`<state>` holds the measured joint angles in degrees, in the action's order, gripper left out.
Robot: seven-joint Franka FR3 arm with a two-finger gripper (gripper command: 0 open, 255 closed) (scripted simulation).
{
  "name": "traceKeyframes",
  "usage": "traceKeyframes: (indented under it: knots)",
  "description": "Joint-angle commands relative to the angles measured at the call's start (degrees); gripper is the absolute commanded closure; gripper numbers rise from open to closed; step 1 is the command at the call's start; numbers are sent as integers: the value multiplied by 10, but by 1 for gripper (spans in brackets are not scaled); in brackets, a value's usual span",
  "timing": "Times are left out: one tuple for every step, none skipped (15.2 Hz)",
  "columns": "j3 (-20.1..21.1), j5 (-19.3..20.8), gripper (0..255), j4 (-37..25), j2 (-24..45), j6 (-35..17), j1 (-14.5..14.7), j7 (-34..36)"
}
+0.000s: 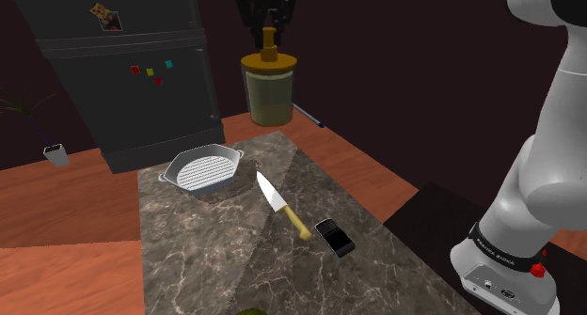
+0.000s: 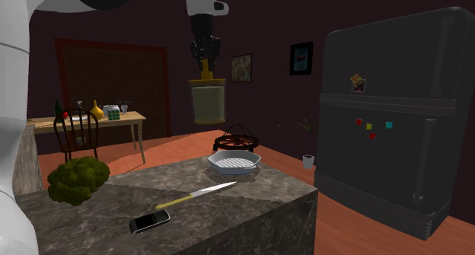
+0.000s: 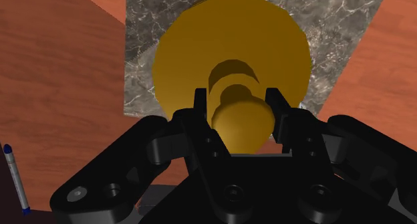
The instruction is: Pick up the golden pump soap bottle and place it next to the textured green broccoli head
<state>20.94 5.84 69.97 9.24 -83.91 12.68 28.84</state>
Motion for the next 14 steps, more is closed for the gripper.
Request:
traceKeyframes:
  knots:
    - [10, 1, 255, 12, -8, -3, 15, 26]
    - [15, 1, 255, 17, -12, -4, 22, 39]
    - [20, 2, 255, 22, -16, -4, 29, 51]
    - [26, 2, 255, 26, -19, -4, 36, 64]
    - [31, 3, 255, 28, -21, -4, 44, 77]
    - [37, 5, 255, 30, -22, -3, 52, 91]
    - [43, 6, 255, 31, -23, -3, 60, 104]
    - [48, 8, 255, 31, -23, -2, 68, 118]
    - [54, 10, 255, 30, -22, 0, 77, 131]
    - [60, 13, 255, 28, -20, 2, 85, 145]
    - [66, 16, 255, 25, -18, 4, 94, 160]
    - [72, 19, 255, 21, -14, 6, 104, 174]
    - [78, 23, 255, 16, -10, 9, 113, 188]
    - [84, 27, 255, 10, -5, 12, 123, 203]
